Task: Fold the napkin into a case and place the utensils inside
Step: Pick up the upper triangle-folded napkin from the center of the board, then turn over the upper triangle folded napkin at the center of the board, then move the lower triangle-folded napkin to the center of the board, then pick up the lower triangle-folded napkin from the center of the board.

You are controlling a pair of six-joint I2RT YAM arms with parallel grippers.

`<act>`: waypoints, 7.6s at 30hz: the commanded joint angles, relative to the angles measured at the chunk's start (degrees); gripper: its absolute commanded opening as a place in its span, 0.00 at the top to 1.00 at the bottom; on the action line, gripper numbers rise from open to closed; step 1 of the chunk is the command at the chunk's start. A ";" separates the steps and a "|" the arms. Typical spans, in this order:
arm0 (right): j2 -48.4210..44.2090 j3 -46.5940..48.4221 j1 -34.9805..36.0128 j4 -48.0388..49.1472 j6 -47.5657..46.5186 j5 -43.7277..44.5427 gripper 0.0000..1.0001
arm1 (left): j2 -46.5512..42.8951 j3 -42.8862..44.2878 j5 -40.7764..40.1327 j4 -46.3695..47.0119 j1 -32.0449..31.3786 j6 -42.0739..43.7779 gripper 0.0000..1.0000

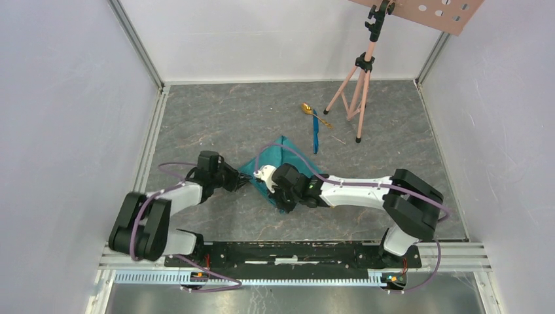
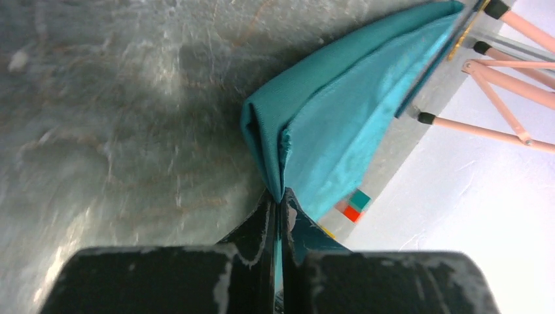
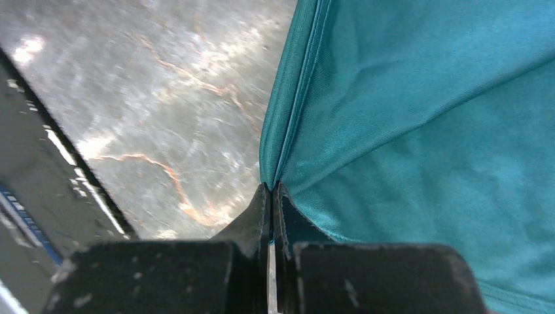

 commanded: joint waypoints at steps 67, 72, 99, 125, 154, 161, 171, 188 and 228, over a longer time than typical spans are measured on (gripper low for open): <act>11.11 -6.06 -11.85 19.35 17.95 -13.87 0.41 | -19.90 34.78 -11.33 -59.25 -4.45 42.28 0.29; 11.29 -6.19 -12.27 18.80 16.47 -12.68 0.58 | -24.32 34.02 -11.99 -60.19 -4.48 41.82 0.28; 1.36 -5.39 -28.41 4.30 -2.03 -14.76 0.50 | -9.39 28.19 -3.78 -42.52 -3.32 34.81 0.27; 4.97 -7.69 -26.36 12.21 3.97 -17.30 0.73 | -2.61 16.22 -13.44 -38.78 12.80 36.34 0.28; 6.87 17.56 5.37 -16.75 7.23 0.80 0.20 | -36.11 34.00 -24.69 -60.66 13.23 41.43 0.09; 18.45 30.86 10.03 -26.09 9.05 1.53 0.39 | -48.81 33.34 -28.28 -61.09 13.18 40.24 0.08; 26.76 37.80 11.96 -31.42 8.14 5.77 0.38 | -50.74 33.81 -27.51 -61.82 13.23 40.79 0.07; 27.25 33.59 13.06 -26.25 5.65 17.04 0.90 | -51.05 34.28 -28.17 -62.98 13.18 41.08 0.07; 4.82 -1.67 -8.78 18.84 19.78 -28.70 1.00 | -27.19 -2.76 -6.40 -33.06 13.19 -2.43 0.27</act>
